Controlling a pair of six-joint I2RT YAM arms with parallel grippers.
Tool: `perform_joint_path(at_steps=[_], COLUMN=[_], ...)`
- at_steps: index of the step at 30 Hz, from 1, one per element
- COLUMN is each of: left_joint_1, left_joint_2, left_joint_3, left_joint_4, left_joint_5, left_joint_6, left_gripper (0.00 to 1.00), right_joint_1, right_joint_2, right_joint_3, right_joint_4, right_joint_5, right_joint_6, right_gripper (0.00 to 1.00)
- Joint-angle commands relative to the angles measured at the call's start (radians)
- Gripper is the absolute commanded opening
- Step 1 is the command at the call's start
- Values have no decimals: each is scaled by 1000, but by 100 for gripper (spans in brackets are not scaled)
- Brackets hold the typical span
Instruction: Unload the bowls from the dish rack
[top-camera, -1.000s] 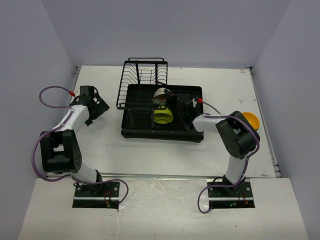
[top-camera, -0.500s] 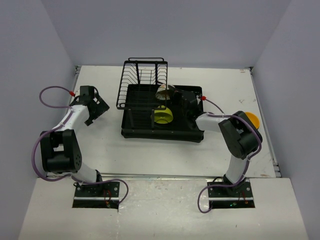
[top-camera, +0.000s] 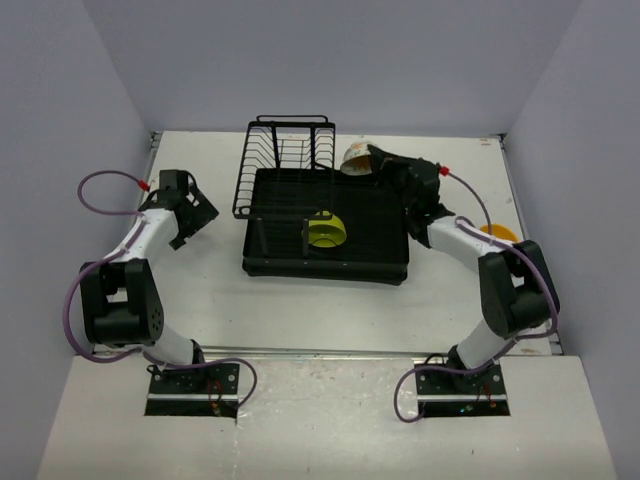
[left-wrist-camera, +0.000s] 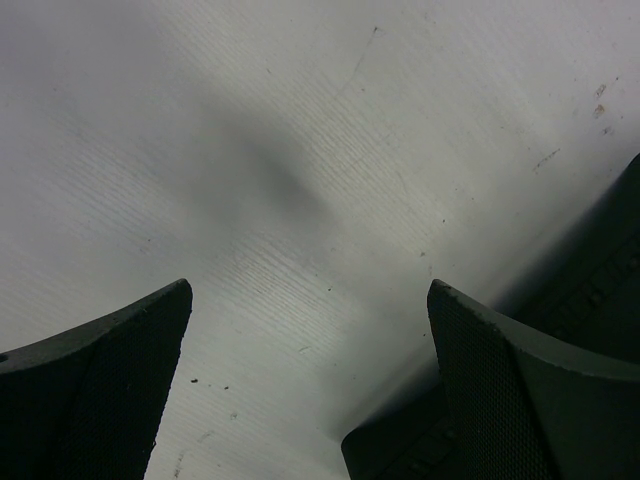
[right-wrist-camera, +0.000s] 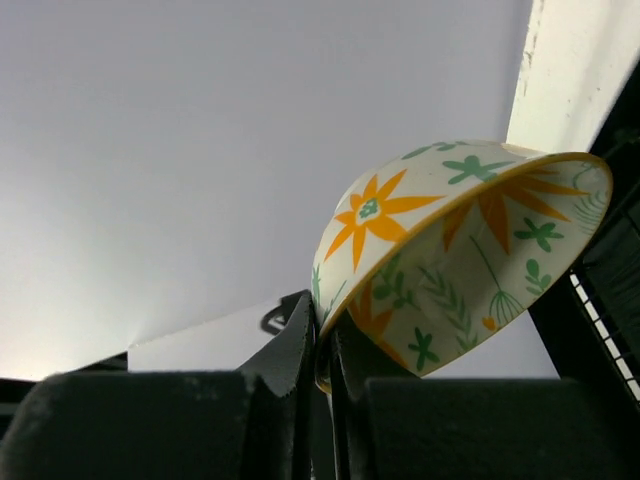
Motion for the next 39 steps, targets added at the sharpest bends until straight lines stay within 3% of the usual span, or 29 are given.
perform_joint_path(at_steps=[1,5,8,9,14,20,26,39], left_joint_1=[9,6,7,7,7,7,6,6], left_joint_2=[13,19,24,24,36,62,108,160], left_joint_3=[46,61,69,69,69,81,119,78], left_joint_4=[23,24,26,29,34,44,44,74], left_joint_5=[-12,-16,-18,-15,-10,18,19,22], left_joint_6=[20,29,31,31,42,23,13,20], left_gripper=[100,100,100,100,100,100,100,100], right_joint_1=[-69,-211,-288,-303,-340,-349,-377,-440], right_joint_2=[-144,-266,-330,-350,-393,-389,-409,-295], right_joint_3=[90,154,262,304,417,440,360,198], right_joint_4=[-63,-327,-623,-766,-1128,-1468,-1657,-1697], right_joint_5=[-187,-329,-349,-323,-99,154,232,312], right_joint_6=[-161,-452,-804,-868,-1169,-1295,-1304,-1401], right_gripper=[0,0,0,0,0,0,0,0])
